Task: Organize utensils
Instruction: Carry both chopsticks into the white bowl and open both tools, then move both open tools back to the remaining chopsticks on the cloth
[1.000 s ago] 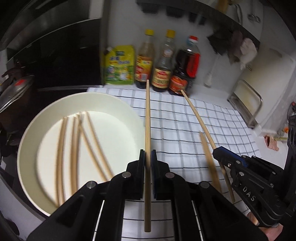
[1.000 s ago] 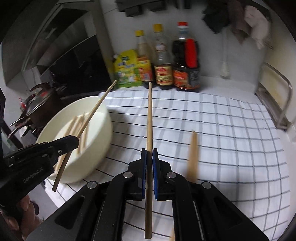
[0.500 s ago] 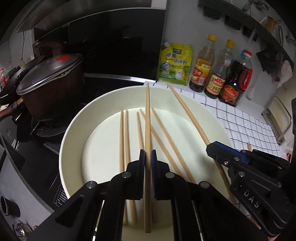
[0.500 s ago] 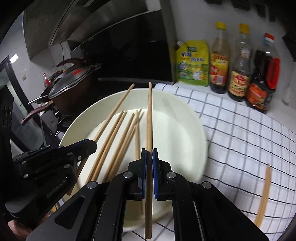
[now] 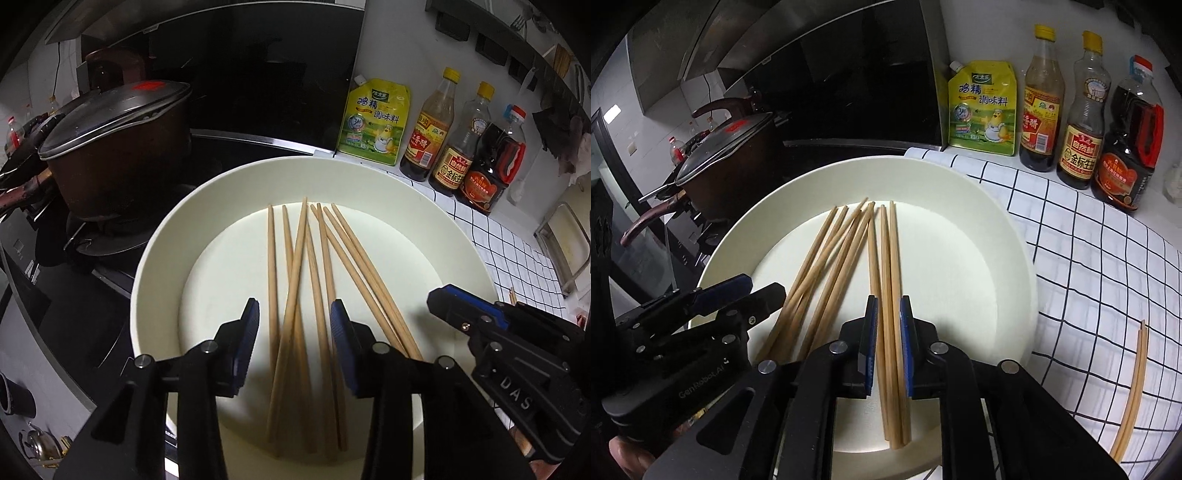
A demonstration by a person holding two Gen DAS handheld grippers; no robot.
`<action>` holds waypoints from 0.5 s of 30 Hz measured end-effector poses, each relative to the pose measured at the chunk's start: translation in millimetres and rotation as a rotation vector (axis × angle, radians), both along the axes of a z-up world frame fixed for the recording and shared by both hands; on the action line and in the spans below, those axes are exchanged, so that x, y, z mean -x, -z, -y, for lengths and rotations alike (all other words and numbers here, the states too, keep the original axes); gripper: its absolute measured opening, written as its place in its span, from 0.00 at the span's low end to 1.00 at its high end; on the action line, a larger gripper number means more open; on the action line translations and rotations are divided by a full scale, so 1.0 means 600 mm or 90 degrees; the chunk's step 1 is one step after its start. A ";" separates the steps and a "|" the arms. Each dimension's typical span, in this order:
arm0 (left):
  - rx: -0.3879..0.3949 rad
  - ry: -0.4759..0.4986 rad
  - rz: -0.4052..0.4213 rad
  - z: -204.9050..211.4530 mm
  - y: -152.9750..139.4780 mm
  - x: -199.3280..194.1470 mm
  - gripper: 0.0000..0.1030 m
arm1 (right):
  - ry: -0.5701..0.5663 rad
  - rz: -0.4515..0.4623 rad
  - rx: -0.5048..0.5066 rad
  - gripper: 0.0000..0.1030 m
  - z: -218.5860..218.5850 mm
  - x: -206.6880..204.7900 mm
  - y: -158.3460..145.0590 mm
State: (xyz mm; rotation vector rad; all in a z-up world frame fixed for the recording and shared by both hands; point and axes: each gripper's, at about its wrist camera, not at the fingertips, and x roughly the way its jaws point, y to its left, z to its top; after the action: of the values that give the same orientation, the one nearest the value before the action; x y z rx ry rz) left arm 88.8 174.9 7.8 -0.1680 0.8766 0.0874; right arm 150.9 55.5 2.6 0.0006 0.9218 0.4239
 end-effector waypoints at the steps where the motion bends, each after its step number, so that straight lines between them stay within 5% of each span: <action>1: 0.000 -0.002 0.000 -0.002 -0.001 0.002 0.39 | 0.001 0.001 0.000 0.11 0.001 0.002 0.000; 15: 0.001 0.001 0.009 0.001 -0.018 0.043 0.44 | 0.025 0.019 -0.005 0.13 0.019 0.058 -0.018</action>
State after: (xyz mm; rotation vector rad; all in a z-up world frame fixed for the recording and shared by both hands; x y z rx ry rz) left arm 62.9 174.5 18.4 -0.1684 0.8622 0.0838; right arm 115.9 44.1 13.5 0.0192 0.8897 0.3891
